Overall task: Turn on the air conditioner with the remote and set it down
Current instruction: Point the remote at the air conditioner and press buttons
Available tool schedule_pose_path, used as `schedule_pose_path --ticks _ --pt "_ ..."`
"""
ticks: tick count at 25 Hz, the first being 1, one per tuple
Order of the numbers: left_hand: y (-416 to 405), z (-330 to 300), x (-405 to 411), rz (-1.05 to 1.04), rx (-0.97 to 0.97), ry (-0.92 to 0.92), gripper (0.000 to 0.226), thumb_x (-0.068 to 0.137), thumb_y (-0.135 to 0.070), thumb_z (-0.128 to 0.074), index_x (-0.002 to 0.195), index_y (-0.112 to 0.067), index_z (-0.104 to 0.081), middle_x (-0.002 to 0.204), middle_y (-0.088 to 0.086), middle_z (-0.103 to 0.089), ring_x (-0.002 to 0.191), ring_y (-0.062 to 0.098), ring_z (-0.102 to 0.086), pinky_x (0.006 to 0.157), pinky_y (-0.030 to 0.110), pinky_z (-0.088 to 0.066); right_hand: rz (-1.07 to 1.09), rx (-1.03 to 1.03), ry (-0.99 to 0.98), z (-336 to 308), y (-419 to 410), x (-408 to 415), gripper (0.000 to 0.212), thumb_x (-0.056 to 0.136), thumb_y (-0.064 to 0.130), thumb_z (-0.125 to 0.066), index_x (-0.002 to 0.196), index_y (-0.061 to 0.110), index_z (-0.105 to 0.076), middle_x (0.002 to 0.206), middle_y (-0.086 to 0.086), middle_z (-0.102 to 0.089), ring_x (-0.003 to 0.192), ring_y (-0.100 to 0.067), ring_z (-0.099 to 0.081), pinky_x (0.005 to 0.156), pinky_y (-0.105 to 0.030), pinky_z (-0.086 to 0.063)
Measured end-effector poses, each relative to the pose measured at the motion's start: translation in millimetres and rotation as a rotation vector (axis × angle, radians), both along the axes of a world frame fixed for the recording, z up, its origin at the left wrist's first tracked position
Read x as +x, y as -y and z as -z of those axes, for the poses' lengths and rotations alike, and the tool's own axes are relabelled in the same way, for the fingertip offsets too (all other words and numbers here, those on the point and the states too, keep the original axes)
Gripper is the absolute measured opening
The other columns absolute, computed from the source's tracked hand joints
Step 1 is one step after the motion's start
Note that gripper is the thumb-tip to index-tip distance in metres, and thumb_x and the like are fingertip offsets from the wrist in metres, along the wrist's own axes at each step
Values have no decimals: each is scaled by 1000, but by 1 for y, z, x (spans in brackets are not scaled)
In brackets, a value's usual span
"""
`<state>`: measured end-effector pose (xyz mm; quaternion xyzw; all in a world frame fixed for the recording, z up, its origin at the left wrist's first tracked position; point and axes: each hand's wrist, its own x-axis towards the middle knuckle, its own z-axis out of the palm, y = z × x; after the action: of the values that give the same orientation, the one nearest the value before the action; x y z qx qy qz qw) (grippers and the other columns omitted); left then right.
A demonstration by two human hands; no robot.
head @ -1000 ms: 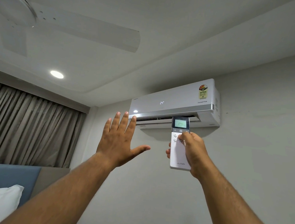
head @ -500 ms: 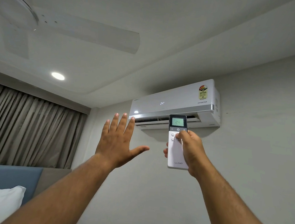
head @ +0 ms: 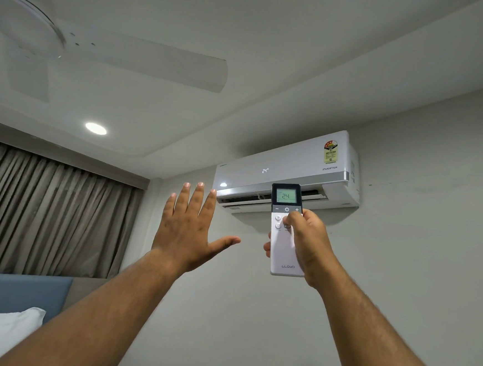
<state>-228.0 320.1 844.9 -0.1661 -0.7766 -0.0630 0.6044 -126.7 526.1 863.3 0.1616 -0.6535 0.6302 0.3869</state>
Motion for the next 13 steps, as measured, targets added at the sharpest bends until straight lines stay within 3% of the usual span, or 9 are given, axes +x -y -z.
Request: schedule_pose_path --ticks 13 --pt "10 -3 12 -5 2 -6 110 71 -92 -1 151 -18 4 163 13 -3 149 33 4 118 50 -1 -28 -2 -48 -1 14 14 8 94 18 -46 92 13 -52 81 -23 -64 48 -33 -69 43 -34 -54"
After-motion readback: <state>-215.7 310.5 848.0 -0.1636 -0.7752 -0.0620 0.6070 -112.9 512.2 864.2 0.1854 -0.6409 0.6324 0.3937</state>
